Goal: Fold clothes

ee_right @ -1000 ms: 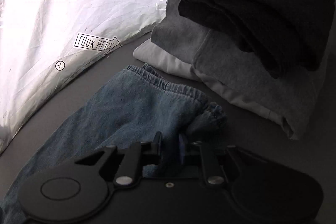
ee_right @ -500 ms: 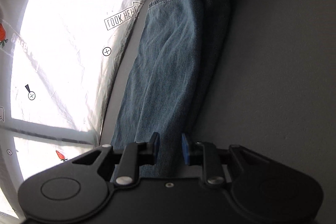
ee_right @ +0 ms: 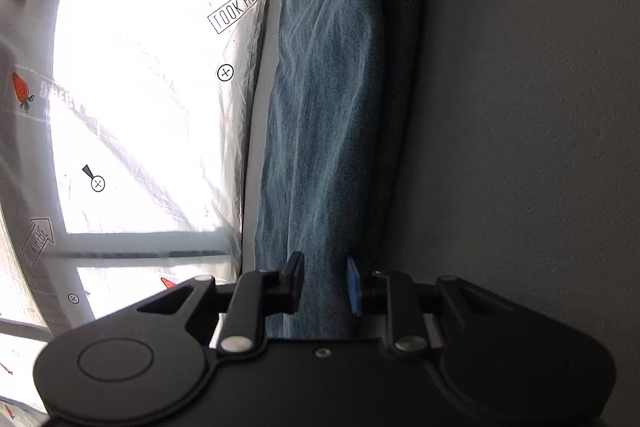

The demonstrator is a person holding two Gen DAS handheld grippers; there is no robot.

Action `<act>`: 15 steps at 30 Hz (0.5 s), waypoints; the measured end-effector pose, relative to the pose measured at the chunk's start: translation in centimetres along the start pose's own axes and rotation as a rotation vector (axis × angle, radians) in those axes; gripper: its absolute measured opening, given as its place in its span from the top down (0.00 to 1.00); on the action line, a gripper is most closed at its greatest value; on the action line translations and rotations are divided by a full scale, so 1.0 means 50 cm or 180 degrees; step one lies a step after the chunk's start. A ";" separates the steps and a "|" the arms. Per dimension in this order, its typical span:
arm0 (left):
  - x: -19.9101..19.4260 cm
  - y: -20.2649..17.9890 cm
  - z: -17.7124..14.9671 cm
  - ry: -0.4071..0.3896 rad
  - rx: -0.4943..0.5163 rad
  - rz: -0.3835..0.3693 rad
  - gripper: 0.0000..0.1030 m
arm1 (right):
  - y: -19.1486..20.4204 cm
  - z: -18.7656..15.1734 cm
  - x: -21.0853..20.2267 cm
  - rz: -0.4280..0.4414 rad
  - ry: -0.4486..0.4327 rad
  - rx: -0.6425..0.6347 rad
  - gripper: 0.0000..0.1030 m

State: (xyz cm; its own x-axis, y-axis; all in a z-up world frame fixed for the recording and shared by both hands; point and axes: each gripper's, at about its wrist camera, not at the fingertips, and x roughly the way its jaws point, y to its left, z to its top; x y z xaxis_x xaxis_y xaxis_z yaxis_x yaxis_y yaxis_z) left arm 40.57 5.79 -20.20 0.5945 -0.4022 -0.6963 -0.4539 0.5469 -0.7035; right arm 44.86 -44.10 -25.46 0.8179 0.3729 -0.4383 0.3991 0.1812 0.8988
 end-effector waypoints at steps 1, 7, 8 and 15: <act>0.003 -0.004 0.003 -0.0012 -0.0021 -0.0035 0.36 | 0.007 0.000 0.002 0.0029 0.0010 -0.0054 0.83; 0.031 -0.015 0.018 -0.0001 -0.0064 0.0040 0.99 | 0.035 -0.001 0.009 0.0079 0.0021 -0.0152 0.96; 0.027 -0.018 0.019 -0.0010 -0.0058 0.0026 0.97 | 0.039 0.000 0.007 0.0096 0.0016 -0.0157 0.96; -0.031 -0.052 0.039 -0.0189 -0.0017 -0.0302 0.98 | 0.098 0.024 0.028 0.0164 -0.0040 -0.0325 0.98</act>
State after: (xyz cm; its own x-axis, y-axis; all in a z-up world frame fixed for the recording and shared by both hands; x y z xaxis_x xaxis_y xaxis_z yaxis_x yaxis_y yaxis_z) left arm 42.13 6.44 -17.00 0.6732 -0.4076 -0.6170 -0.3973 0.5043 -0.7667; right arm 48.44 -43.79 -21.67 0.8416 0.3729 -0.3908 0.3125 0.2542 0.9153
